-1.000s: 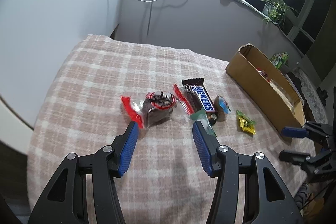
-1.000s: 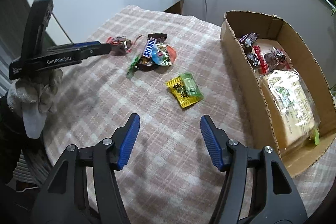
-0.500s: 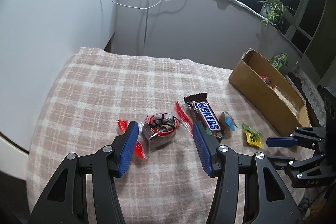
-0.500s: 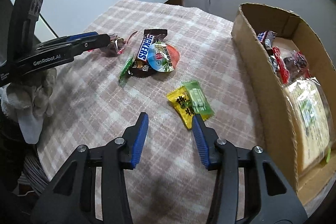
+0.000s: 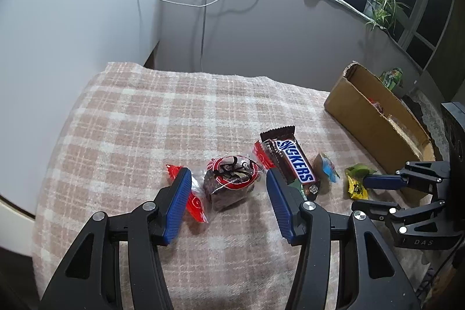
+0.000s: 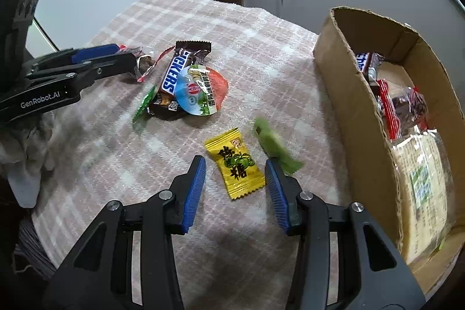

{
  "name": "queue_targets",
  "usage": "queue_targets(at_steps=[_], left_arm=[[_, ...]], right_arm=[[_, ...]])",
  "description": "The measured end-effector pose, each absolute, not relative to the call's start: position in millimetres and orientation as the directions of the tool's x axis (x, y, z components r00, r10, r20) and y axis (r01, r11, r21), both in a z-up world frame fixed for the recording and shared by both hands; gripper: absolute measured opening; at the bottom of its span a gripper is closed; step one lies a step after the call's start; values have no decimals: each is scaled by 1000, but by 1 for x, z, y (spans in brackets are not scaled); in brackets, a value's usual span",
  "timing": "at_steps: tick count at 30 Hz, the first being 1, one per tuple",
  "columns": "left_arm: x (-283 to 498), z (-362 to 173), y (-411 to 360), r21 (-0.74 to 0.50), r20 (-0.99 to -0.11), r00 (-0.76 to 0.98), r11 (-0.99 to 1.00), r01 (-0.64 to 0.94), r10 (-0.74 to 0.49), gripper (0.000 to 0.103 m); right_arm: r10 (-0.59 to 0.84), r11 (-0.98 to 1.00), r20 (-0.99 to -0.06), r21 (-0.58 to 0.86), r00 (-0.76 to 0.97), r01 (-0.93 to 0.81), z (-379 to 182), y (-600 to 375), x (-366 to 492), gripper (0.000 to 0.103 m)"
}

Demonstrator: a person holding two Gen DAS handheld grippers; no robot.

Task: Organize snacks
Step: 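Grasp the red-wrapped chocolate with the left gripper while the right grasps the yellow candy, then carry both candies into the box and open both grippers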

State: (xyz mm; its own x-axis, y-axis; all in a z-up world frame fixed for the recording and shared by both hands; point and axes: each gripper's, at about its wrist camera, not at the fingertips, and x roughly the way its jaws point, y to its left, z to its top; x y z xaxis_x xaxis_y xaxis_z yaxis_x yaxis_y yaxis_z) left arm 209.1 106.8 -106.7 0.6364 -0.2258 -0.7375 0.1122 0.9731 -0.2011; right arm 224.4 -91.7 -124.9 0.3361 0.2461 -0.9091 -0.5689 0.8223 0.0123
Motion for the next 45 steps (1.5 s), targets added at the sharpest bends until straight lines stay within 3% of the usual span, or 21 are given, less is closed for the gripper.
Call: queue_targets(at_steps=[7,9,12,24,45], left_arm=[[216,-111,100,-171,-745,637,980,107,-199,61],[219,-111,100,-166,-744,639,981,103,-193,62],[220,-113,101,-158,-742,645,983,96,-183,64],[212,-111,103,-161,-727,659,981,106,-191,44],[195,-48,70,-243,-605,733,949,202,-311,43]], right_arm=[[224,805,-912,-26,344,-592,-128,-85,226,44],[227,798,-913,-24,338,-602,-127,-84,225,34],[223,793,-914,-32,338,-609,-126,-84,223,29],[247,805,-905,-7,346,-593,-116,-90,214,25],[310,839,-843,26,439,-544,-50,-144,193,25]])
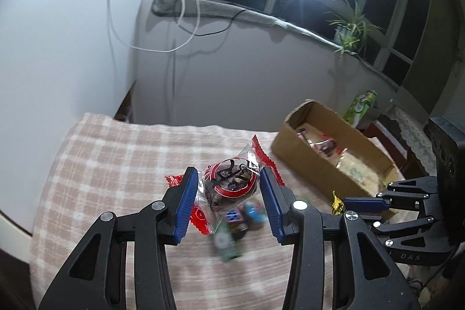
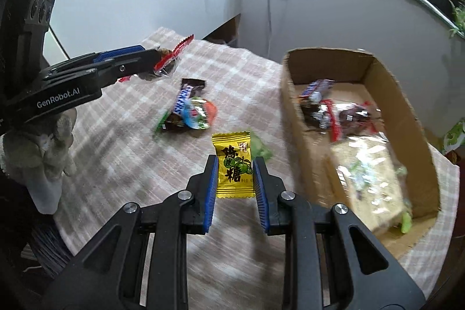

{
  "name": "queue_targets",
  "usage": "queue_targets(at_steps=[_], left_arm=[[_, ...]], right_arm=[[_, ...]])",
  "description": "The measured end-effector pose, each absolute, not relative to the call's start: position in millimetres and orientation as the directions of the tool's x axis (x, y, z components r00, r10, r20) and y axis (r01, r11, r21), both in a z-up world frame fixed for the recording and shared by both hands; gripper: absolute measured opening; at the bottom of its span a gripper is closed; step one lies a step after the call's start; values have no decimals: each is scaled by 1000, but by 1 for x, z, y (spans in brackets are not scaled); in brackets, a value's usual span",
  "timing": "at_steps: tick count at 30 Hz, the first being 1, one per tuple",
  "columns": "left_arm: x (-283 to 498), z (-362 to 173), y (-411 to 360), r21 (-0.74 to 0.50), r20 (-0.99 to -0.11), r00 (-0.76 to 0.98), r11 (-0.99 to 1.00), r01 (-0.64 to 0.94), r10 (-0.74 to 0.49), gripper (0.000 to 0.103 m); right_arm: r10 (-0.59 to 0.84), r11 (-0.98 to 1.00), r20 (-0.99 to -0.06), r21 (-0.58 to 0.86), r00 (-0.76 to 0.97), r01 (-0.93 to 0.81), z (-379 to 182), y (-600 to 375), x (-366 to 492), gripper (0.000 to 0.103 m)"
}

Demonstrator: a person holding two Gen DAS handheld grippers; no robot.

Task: Organize snacks
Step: 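Carry both candies into the box and open both grippers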

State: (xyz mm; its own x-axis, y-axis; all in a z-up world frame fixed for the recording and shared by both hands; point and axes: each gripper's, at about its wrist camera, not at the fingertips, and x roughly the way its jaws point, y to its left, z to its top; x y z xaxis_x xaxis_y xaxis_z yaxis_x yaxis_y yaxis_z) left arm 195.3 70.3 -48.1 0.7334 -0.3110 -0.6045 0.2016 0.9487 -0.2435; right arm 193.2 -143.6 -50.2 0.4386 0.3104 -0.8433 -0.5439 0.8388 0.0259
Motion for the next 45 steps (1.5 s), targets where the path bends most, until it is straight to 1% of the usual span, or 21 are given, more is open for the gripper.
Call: queue_targets(at_steps=[12,26,34,45], left_arm=[[218,-40,4,-221,-615,695,927,303,-374,43],[252,-38,-62,-169,-653,653,913,370,-385,43],[258,-43,-87,-145,-676,631,907,394,-382,43],[257,-46,-110,-126,-693,611,899,420,-383,43]], right_arm=[[246,894,-836,-1,491,-449,-28,-217,208,25],[194,933,-843,1,501,-359,-36,-291,239,25],[191,941,-852,18,487,-337,-47,-311,247,25],[199,945,-851,35,486,-327,-48,-325,245,25]])
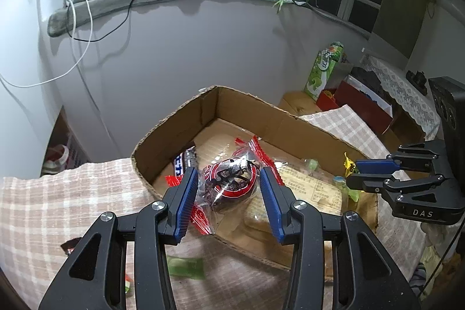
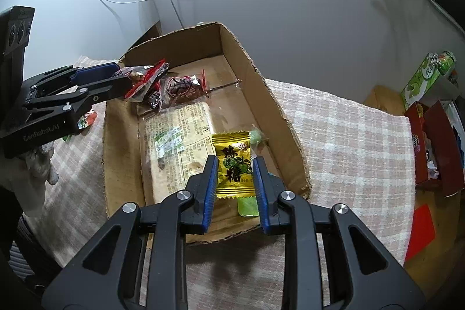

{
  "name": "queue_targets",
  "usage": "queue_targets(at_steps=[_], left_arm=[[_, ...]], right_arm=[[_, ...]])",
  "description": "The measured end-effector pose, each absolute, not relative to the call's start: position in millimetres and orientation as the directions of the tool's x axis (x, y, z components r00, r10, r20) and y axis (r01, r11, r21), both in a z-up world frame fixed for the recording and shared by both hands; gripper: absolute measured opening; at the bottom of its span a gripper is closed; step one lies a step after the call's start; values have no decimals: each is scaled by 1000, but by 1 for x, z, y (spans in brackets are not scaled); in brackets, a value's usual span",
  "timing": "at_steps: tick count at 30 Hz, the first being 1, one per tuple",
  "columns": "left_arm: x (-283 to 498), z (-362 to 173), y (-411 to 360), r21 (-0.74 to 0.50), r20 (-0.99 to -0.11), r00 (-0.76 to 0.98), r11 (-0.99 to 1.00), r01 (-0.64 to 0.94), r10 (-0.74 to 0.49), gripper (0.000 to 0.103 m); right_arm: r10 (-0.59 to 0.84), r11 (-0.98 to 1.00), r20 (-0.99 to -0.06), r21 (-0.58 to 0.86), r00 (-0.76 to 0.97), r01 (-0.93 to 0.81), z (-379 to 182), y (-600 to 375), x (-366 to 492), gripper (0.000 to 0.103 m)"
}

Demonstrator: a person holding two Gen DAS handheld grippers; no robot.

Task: Organize snacks
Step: 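Carry both candies into the box and open both grippers, then withdraw both tools from the box toward the remaining snacks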

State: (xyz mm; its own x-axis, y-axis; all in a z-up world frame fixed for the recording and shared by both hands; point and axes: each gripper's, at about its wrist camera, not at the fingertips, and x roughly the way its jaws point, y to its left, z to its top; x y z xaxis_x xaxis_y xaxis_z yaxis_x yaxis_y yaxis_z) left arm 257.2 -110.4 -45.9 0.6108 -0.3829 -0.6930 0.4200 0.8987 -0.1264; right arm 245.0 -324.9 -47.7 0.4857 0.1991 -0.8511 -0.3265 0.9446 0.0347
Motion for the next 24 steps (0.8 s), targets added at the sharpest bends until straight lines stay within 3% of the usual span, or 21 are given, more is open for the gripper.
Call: queue_targets(at_steps=[2,4,6,8,10,24], left_arm=[[256,-46,-113,-119,-694,610,897,425,-381,43],[255,-45,-117,-112,-694,613,898,427,-378,45],[254,-44,-119,-108,-695,614,899,423,-373,49],[253,-42,-120,-108,-693,617,899,424,-374,53],[253,-40,-120,-105,-691,622,902,419,-370,60],[245,-32,-117,-102,-679,637,906,412,-366,60]], right_arm=[[201,944,-850,36,487,-328,-47,-325,245,27],[196,946,-845,29,497,-323,-45,-325,244,43],[187,947,-835,13,517,-321,-43,-324,241,75],[182,946,-828,0,530,-324,-41,-323,238,82],[181,946,-829,-1,529,-325,-41,-323,238,82],[172,955,-826,6,537,-296,-38,-325,233,82]])
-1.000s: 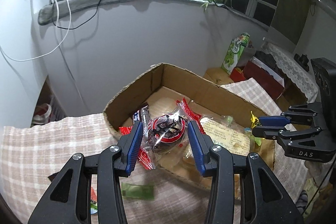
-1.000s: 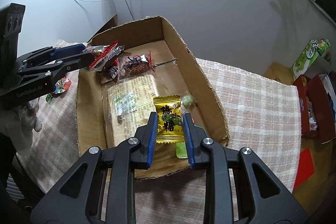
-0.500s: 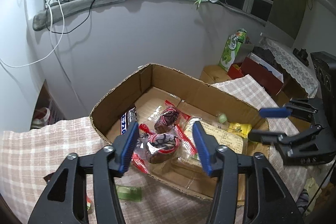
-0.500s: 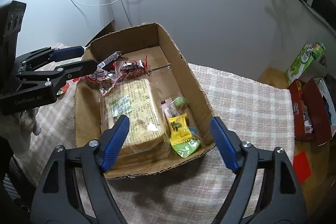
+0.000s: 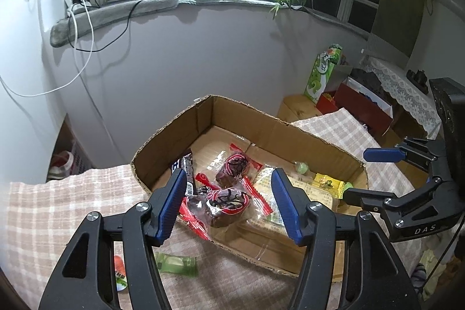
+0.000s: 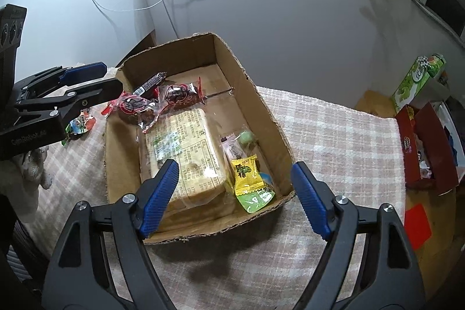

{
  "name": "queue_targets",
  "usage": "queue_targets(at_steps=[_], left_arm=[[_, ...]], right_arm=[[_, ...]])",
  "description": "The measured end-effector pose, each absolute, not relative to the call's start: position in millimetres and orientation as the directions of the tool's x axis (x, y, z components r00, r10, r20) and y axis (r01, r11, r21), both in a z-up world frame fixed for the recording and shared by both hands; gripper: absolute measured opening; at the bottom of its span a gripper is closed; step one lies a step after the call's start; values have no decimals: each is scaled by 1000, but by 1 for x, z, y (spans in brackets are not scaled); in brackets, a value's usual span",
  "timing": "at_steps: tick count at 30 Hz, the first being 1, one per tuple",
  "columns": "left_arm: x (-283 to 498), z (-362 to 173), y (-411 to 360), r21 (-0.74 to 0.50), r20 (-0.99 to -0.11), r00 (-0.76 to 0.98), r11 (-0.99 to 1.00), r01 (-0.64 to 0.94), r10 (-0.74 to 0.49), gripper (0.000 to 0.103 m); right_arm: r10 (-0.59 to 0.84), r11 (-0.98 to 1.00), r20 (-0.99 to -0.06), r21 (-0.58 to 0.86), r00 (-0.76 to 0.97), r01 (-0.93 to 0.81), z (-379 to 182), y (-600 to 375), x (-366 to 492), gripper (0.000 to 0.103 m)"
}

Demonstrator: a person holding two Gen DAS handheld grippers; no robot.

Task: Organize snacks
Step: 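Withdraw both tools from the box toward the remaining snacks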

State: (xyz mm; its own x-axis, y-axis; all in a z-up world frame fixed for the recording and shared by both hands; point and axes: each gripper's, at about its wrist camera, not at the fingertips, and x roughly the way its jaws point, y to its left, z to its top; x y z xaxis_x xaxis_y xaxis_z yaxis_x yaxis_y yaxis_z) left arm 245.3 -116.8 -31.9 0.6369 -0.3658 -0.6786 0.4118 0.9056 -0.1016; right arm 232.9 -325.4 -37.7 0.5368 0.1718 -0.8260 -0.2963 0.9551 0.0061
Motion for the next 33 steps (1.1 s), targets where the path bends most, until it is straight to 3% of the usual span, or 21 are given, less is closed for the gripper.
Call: queue_targets(at_steps=[20,33], left_arm=[[219,-14,-55,-132,-648,677,926,353,-350,60],[211,-37,39,-197,-661,698,961,193,-276,60]], right_arm=[[224,933,-810,17,543,-358,-19,-277,202,82],[305,887,-810,50,500,-460,-24,-215,195,82]])
